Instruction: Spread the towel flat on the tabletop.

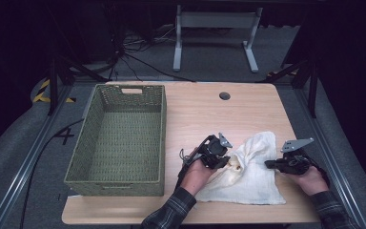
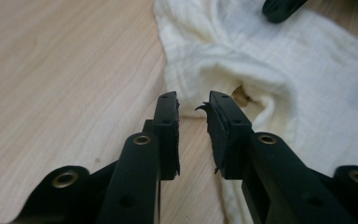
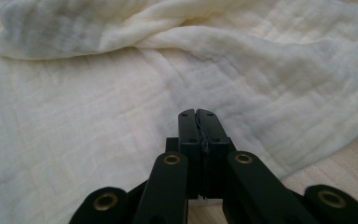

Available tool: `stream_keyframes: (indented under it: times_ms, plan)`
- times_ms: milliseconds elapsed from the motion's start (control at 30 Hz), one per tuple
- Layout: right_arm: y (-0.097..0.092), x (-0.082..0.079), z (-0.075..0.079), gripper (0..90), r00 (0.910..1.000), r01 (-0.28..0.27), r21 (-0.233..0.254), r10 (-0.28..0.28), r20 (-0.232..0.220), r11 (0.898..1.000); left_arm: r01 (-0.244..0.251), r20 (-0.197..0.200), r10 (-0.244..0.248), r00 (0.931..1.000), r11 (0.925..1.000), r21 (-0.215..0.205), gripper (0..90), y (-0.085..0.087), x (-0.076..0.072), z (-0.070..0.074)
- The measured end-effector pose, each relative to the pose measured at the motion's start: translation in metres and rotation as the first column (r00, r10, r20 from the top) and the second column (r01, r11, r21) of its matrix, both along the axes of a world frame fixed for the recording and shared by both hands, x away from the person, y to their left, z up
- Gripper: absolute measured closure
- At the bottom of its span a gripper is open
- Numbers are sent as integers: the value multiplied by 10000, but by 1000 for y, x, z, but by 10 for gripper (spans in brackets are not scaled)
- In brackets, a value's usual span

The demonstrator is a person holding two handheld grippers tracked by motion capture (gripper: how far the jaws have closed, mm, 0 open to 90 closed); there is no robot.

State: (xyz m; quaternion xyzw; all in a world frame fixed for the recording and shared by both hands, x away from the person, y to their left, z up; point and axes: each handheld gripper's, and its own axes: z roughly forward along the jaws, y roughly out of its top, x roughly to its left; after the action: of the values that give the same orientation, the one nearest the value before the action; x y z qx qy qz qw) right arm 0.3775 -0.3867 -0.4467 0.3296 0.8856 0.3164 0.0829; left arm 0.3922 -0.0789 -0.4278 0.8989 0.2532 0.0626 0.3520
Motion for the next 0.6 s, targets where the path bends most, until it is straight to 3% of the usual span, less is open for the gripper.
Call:
stream_keyframes:
  times_ms: [167,333,400,500,600]
  plan:
    - [0,0,0,894,10000,-15,8,15,-19,10000,72,-493,-62,9988,9998,196,613,-9,8,-18]
    - [-1,1,0,894,10000,-55,56,55,-69,10000,57,-574,-69,9983,9998,-208,582,-12,15,-25]
    - [-1,1,0,894,10000,-60,23,60,-38,10000,169,-624,-184,9979,9995,-255,636,-14,16,-27]
    - [0,1,0,894,10000,-52,23,53,-46,10000,263,-678,-289,9973,9989,-398,853,-15,18,-26]
    - [0,1,0,894,10000,-58,19,58,-38,10000,78,-379,-89,9992,9995,-301,861,-12,20,-16]
